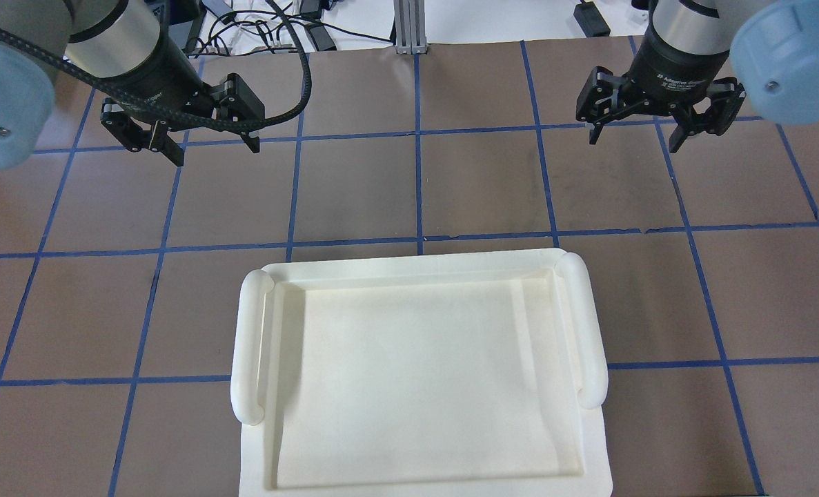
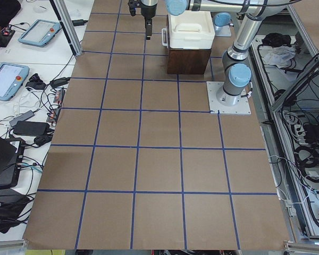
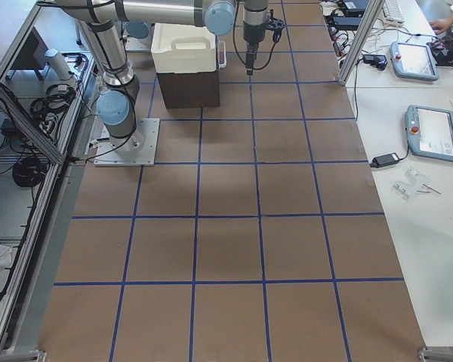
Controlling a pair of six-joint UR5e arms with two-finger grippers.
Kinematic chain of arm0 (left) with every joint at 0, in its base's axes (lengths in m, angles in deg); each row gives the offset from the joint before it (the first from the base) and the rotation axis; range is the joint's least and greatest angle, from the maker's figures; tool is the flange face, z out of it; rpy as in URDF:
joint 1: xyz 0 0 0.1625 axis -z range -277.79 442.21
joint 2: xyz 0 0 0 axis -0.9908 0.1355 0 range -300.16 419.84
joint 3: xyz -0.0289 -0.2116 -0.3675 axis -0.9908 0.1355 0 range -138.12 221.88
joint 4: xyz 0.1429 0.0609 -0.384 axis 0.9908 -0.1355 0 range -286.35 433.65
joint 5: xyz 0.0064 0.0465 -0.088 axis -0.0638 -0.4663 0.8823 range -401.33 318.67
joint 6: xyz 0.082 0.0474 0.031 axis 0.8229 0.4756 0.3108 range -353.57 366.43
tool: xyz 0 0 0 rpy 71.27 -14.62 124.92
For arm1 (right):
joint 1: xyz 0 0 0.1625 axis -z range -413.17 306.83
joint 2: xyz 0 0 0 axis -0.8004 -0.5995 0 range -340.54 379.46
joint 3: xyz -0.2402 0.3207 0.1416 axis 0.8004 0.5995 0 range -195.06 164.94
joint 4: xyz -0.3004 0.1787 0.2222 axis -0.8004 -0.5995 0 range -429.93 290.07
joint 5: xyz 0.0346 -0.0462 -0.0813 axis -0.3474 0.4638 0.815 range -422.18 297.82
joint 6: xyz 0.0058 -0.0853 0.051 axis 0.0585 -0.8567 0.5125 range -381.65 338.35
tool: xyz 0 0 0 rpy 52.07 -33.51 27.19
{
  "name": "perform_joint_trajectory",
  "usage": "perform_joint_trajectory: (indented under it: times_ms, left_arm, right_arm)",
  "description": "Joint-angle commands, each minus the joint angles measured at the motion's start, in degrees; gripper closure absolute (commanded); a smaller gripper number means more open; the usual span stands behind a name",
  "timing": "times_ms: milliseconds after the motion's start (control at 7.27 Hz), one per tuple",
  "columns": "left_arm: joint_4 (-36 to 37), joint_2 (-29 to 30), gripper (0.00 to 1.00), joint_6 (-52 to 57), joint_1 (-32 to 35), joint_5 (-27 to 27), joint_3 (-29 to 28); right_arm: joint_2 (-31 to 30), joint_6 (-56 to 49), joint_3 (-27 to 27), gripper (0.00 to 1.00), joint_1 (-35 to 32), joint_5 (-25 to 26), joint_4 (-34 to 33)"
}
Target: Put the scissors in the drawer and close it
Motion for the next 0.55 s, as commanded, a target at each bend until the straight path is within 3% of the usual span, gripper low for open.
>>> perform_joint_trajectory:
  times_ms: [0,412]
  left_arm:
    - [0.05,0.06,0.0,1.62,0.15,-1.98,0.14]
    - [0.05,-0.2,0.0,1.79,0.15,-2.06,0.31]
  right_arm:
    - [0.16,-0.26,0.0,0.0,0.0,-0.24,-1.18]
    - [-0.72,-0.17,0.0,0.0,0.09,-0.32,-1.46]
